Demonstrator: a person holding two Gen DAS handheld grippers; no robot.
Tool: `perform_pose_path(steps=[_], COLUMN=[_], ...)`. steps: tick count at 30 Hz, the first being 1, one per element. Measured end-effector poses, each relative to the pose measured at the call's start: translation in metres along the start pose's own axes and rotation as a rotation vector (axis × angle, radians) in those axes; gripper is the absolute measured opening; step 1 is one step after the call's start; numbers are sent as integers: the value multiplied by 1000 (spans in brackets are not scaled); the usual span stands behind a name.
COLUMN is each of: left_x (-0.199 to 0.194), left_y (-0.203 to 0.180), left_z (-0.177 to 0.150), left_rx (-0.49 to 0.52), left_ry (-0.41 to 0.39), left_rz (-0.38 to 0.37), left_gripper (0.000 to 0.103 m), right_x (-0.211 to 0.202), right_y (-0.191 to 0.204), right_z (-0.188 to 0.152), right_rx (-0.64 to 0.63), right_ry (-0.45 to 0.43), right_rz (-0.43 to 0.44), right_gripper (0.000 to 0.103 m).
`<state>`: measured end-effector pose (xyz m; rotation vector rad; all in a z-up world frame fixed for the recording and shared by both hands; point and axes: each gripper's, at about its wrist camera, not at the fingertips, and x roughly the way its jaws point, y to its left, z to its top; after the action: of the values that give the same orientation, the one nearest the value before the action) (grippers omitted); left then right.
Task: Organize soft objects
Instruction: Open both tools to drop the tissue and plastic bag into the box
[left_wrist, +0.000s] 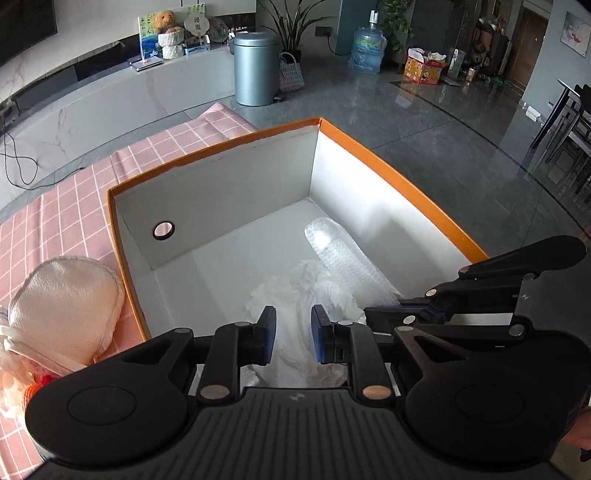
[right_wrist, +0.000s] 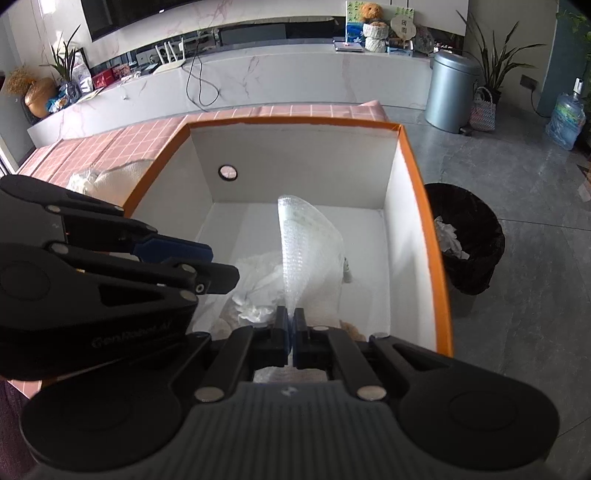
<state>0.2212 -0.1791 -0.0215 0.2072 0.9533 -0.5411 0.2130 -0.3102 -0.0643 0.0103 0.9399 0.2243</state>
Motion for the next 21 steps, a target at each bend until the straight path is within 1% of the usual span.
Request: perform_pose_path(steps=[1, 2, 4, 5, 8, 10, 12, 16, 18, 20, 21], left_x=[0, -1, -5, -8, -16, -22, -28, -38, -42, -46, -48], left_y=[2, 3, 5, 7, 12, 16, 19, 19, 19, 19, 19], left_z=[1, 0, 1, 1, 3, 3, 4, 2, 0, -1, -2], left_rx=[-5, -11, -26, -33, -63, -88, -103, -107, -107, -107, -108], left_ry=[1, 0, -9, -19, -44, -67, -76, -91, -96, -105, -109], left_rz=[-2, -4, -13, -17, -33, -51, -57, -51, -51, -50, -50], left_gripper=[32, 37, 57, 60, 67, 75, 77, 77, 78, 78, 78], right_x=[2, 4, 7, 8, 8, 8, 8, 15, 14, 11, 9], right_y=[1, 1, 3, 4, 5, 7, 9, 16, 20, 25, 27], right_z=[0, 0, 0, 0, -1, -2, -3, -7, -7, -6, -6], right_rx=[-2, -2, -3, -1, 3, -1, -11, -14, -15, -27, -32], right_ry=[8, 16, 26, 30, 36, 41, 51, 87, 90, 88, 84], right_rz=[3, 7, 11, 12, 21, 25, 32, 40, 34, 27, 26], right_gripper=[0, 0, 0, 3, 4, 4, 4, 5, 10, 22, 25])
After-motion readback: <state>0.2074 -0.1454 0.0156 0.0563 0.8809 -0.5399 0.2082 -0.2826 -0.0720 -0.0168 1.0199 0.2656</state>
